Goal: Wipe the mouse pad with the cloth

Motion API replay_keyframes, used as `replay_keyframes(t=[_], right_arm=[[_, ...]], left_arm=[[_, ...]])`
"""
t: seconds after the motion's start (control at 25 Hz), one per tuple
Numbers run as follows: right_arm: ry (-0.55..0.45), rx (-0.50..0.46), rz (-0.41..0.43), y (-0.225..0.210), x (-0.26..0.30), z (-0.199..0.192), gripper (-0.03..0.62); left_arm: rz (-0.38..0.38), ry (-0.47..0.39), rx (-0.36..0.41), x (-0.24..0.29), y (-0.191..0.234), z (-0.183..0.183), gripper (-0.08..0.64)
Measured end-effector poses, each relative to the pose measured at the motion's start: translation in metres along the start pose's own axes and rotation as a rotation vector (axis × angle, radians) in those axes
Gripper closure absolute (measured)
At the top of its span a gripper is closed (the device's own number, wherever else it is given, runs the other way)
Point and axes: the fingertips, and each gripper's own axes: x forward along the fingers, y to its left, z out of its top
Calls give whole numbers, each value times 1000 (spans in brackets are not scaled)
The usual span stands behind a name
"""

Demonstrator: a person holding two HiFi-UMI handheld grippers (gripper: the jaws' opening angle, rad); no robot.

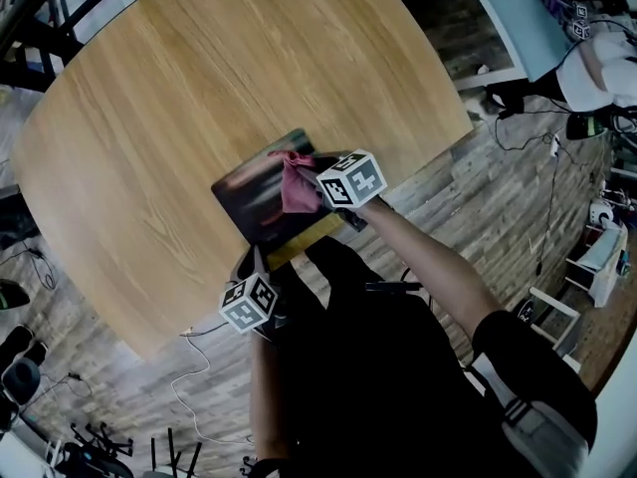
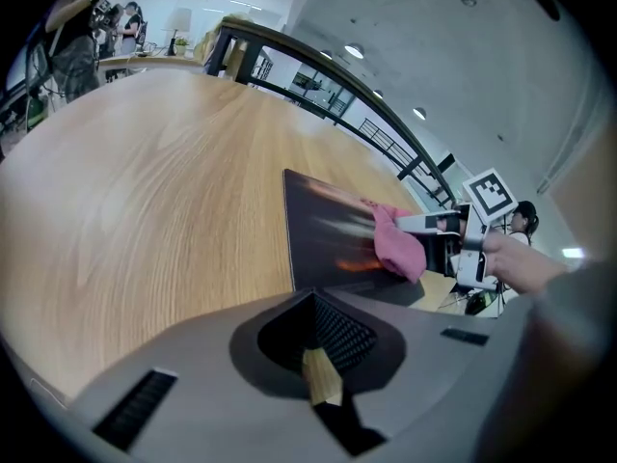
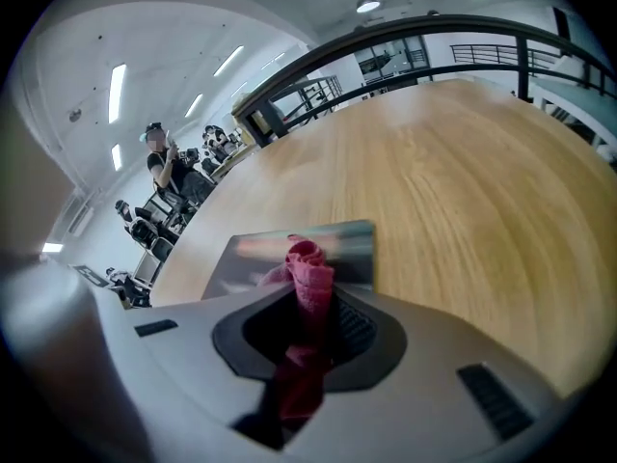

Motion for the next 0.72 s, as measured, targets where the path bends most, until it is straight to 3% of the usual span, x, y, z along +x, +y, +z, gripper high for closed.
replay_keyframes(t=[0.4, 0.52, 0.72], right_arm=[[-84, 95, -172, -95, -57, -8, 525], [-151, 135, -129, -86, -75, -3, 526], [-224, 197, 34, -35, -87, 3, 526]], left_arm=[[0, 4, -34, 5, -2, -1, 537], [-22, -1, -16, 1, -4, 2, 537], [-54, -25, 64, -1, -6, 37, 537]])
